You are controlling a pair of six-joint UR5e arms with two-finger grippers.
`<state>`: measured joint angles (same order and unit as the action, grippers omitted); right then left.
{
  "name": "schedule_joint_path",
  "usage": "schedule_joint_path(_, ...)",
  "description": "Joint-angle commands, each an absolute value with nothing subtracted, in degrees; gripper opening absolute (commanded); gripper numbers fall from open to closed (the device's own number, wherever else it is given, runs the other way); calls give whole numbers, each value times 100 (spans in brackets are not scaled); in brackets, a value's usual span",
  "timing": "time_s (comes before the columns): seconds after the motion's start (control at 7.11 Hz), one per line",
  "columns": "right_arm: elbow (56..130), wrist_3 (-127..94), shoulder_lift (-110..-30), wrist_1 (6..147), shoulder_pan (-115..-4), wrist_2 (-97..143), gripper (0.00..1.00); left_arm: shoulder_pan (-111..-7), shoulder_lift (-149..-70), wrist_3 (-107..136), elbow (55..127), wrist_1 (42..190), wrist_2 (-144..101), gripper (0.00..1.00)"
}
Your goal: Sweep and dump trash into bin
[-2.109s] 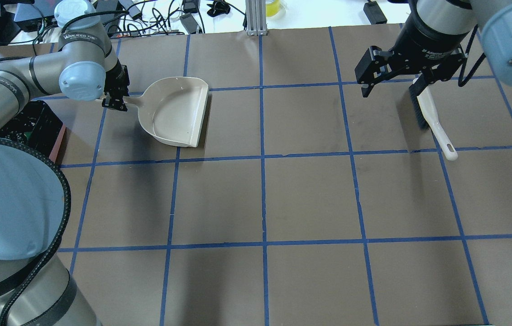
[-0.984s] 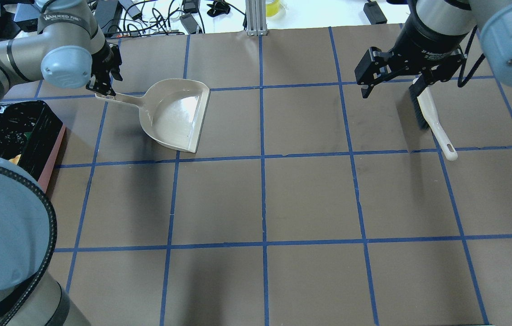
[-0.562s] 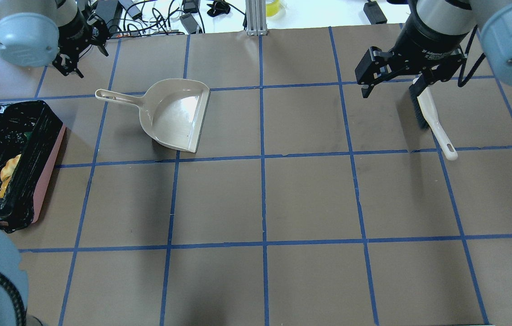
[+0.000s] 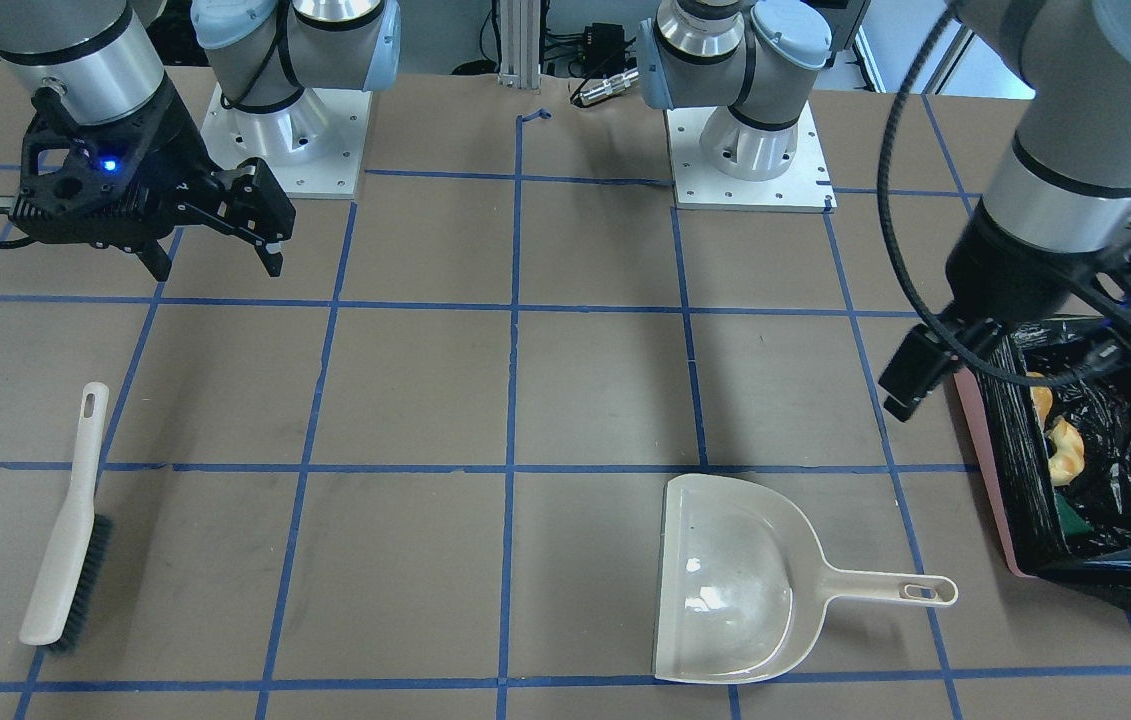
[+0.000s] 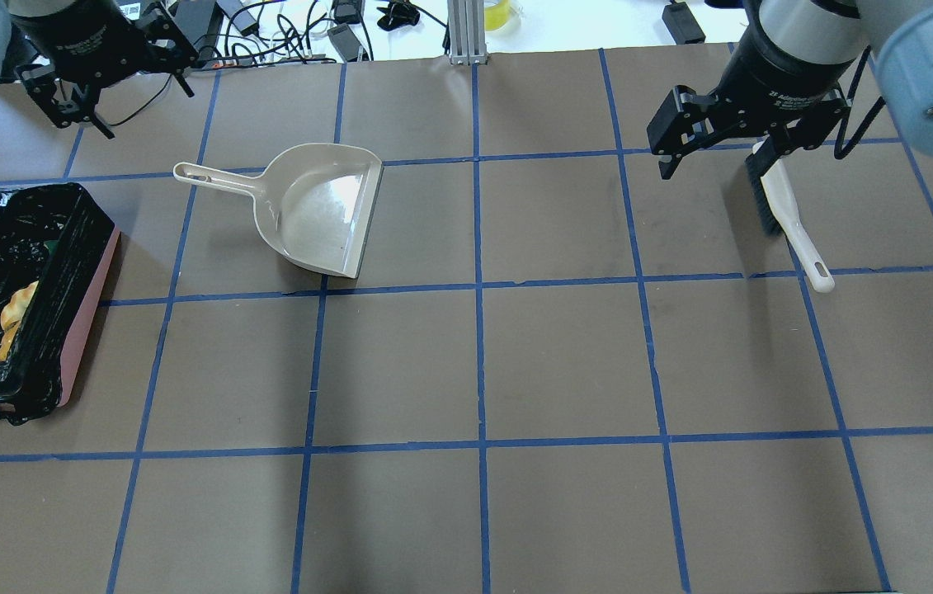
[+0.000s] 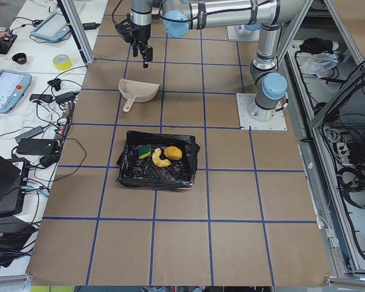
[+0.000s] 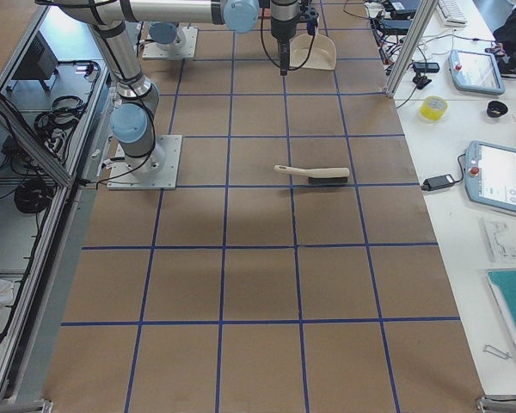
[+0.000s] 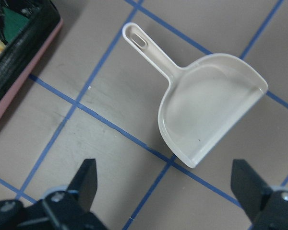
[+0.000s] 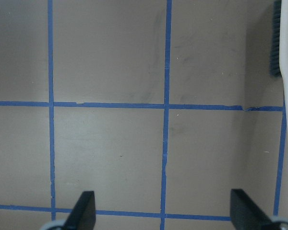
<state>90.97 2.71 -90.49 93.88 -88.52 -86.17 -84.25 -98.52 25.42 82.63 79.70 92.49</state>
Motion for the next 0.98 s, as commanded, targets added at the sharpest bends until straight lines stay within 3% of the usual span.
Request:
schedule_joint_path(0.0, 9097, 316, -9061, 9378, -8851, -8648, 100, -8753, -9625, 2025, 8665, 7866, 9026, 100)
schedule_joint_path(0.28, 9079, 438, -9070, 9422, -8859, -9128, 100, -8841, -9466, 1446, 8963, 8198, 9009, 100)
schedule_joint_path(0.84, 9097, 501, -9061, 9378, -8859, -9167, 100, -8877, -9089, -228, 8903, 8884, 9220, 100)
